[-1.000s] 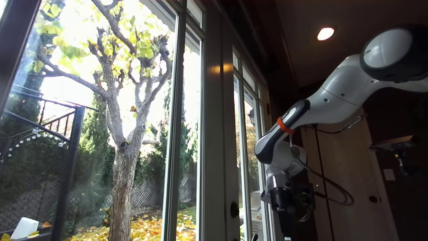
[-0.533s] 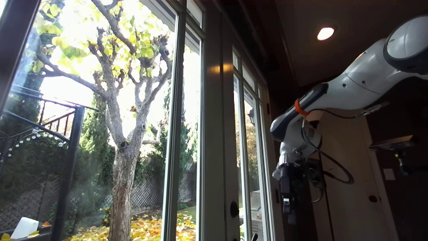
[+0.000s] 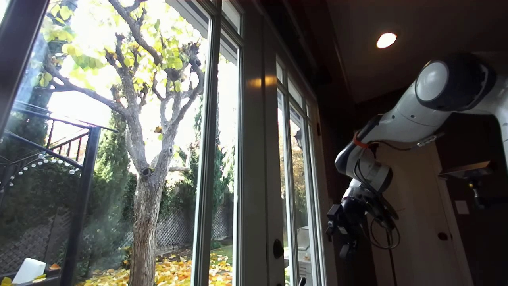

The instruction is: Open the right window.

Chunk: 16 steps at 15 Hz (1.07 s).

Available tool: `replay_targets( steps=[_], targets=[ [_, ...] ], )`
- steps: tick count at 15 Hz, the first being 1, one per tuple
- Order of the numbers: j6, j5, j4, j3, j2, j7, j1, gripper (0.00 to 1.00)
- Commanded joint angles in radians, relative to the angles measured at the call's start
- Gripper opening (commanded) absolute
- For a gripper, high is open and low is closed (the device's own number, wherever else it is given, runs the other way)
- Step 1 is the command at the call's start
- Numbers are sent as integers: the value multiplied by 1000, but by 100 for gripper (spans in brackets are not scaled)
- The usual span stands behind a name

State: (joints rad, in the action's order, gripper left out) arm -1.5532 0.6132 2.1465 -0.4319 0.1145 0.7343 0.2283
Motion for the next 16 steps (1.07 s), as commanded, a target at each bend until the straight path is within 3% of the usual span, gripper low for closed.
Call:
replay_targets(
  steps=[1, 2, 9, 16],
  targets=[
    [6, 11, -14, 29, -26, 2, 30, 100],
    [9, 14, -21, 31, -39, 2, 31, 100],
    [-96, 314, -164, 58, -289, 77, 67, 100],
    [-151, 435, -311, 117, -519, 70, 155, 100]
  ],
)
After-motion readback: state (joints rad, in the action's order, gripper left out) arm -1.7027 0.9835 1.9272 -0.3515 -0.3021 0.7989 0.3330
